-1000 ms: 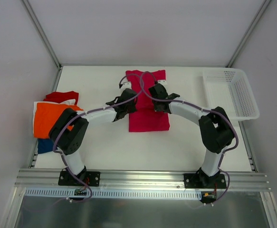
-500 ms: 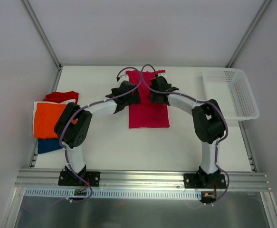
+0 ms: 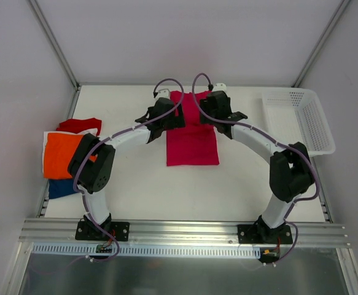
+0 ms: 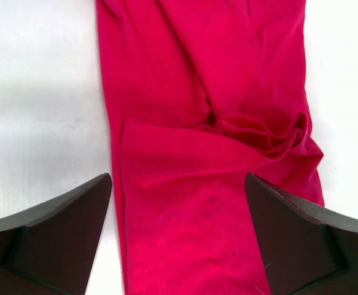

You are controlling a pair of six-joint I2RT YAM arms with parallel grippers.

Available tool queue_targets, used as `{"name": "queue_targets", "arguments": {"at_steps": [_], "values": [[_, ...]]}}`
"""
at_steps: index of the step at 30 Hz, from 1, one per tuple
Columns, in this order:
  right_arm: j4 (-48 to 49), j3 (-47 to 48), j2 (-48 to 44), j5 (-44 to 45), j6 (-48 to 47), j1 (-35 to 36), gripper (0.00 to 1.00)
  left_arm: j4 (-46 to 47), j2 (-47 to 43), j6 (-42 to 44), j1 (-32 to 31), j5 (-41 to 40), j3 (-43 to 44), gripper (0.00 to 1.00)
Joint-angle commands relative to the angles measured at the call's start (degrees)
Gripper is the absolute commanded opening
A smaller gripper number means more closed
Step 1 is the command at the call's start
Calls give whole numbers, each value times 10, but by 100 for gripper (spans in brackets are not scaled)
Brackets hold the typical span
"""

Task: Fold and stack the t-shirts
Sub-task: Fold the tshirt

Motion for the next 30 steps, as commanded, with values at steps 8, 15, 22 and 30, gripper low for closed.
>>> {"name": "queue_targets", "arguments": {"at_steps": [8, 15, 22, 30], "values": [[-8, -59, 21, -62, 46, 38, 0, 12, 7, -37, -38, 64, -33, 0], [-10, -86, 45, -68, 76, 48, 1, 12, 21, -44, -42, 82, -49, 0], [-46, -121, 48, -66, 102, 72, 1, 5, 12, -68, -57, 87, -106, 0], [-44, -179, 46, -66, 150, 117, 0, -27, -21, -117, -134, 25, -182, 0]]}}
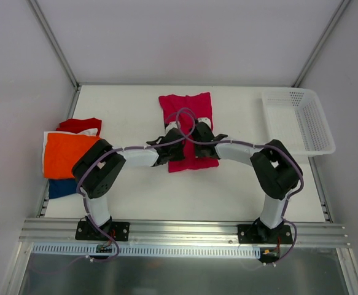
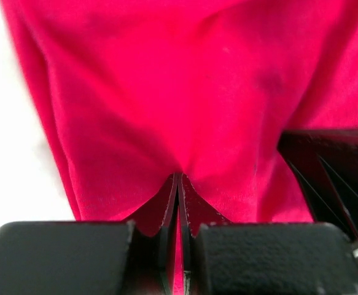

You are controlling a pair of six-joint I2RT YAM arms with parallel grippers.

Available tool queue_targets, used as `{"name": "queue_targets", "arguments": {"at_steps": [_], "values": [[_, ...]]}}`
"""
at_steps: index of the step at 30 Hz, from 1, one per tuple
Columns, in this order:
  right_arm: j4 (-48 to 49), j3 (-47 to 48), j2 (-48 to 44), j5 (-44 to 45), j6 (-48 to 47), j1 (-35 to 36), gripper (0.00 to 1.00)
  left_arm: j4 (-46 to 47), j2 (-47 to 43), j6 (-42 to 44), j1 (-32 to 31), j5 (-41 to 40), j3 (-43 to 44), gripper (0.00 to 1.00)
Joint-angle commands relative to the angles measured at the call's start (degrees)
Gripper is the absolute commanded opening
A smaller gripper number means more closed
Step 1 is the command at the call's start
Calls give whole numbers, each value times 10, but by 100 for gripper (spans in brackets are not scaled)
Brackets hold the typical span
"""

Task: Fold and stack the t-shirts
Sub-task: Fold the tshirt

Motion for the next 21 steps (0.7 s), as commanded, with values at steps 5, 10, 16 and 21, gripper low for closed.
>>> {"name": "queue_targets", "arguments": {"at_steps": [5, 10, 16, 21], "values": [[-51, -87, -27, 24, 83, 84, 0, -90, -56, -74, -90, -67, -89, 0], [-98, -117, -69, 62, 135, 135, 1, -141, -107, -118, -127, -121, -134, 0], [-185, -105, -100, 126, 186, 202, 0, -179, -182, -153, -139, -132, -194, 0], [-211, -104, -127, 131, 213, 237, 0, -218, -230, -176, -150, -159, -216, 0]]}}
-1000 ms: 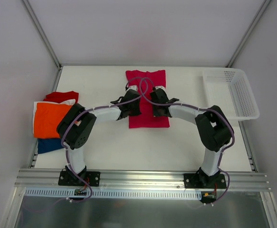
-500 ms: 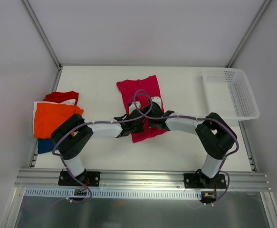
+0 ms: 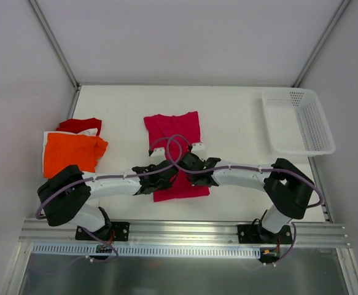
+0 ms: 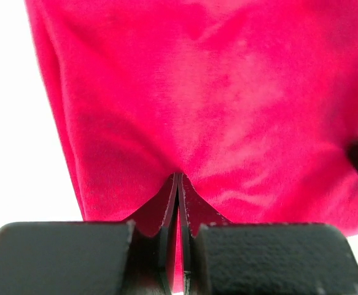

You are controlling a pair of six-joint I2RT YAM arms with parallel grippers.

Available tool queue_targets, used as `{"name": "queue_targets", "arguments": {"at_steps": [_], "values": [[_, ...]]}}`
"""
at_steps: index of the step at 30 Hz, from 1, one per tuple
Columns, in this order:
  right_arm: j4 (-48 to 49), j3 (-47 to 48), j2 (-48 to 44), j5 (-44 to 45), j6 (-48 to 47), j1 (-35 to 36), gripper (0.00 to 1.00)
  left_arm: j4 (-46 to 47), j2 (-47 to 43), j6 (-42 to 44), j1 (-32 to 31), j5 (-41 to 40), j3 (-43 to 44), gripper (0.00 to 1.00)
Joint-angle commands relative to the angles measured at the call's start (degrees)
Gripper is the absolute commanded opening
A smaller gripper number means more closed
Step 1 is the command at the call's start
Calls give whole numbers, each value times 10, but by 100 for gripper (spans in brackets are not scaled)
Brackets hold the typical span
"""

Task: Fold and stack the t-shirts
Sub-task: Fold the tshirt

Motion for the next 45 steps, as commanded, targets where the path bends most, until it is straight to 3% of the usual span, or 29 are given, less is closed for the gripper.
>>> {"name": "queue_targets", "arguments": {"at_steps": [1, 10, 18, 20, 26, 32, 37, 41, 45], "values": [[-85, -6, -19, 25, 45, 54, 0, -93, -17, -20, -6, -26, -15, 0], [-92, 18, -15, 25, 78, 117, 0, -122, -45, -36, -17, -43, -29, 0], [-118, 57, -83, 110, 65, 172, 0, -151, -106, -34, -46, -99, -17, 0], [-104, 66, -105, 116, 40, 174, 1, -152, -131, -11, -54, -127, 4, 0], [-24, 70, -117, 85, -19, 162, 0, -153, -146, 40, -53, -186, 59, 16], [52, 59, -54, 47, -42, 117, 0, -143, -112, 27, -50, -220, 63, 17], [122, 45, -1, -6, -56, 61, 0, -49, -119, 43, -8, -183, -8, 13], [151, 43, 29, -38, -65, 23, 0, 125, -157, 87, 36, -143, -92, 13], [154, 52, 53, -45, -71, -6, 0, 223, -153, 133, 74, -103, -138, 12]]}}
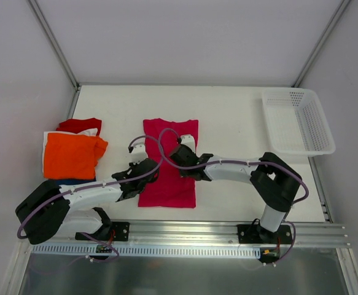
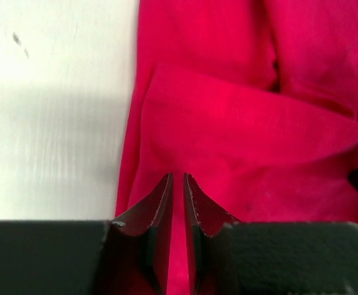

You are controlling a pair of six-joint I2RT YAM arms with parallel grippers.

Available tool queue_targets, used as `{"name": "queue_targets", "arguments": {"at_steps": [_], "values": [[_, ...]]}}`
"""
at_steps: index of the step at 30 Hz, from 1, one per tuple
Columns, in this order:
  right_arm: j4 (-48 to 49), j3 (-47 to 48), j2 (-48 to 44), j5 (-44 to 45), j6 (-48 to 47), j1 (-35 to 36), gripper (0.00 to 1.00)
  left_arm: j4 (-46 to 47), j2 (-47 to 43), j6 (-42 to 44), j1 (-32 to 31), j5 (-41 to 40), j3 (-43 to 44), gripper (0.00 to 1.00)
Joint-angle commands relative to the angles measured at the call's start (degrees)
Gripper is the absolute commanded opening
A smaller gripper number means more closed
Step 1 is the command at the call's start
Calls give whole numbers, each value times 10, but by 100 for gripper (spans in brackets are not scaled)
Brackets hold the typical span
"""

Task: Fold and stack the t-shirts
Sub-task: Fold the tshirt

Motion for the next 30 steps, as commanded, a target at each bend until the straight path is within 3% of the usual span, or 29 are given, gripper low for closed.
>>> {"name": "queue_targets", "arguments": {"at_steps": [1, 19, 30], "values": [[27, 10, 10, -26, -20, -10, 0, 159, 1, 66, 22, 29, -20, 12], [23, 20, 19, -10, -64, -61, 1, 188, 106, 82, 46, 36, 14, 9], [14, 33, 9, -13, -97, -135, 1, 193, 139, 63, 76, 65, 18, 9]]}}
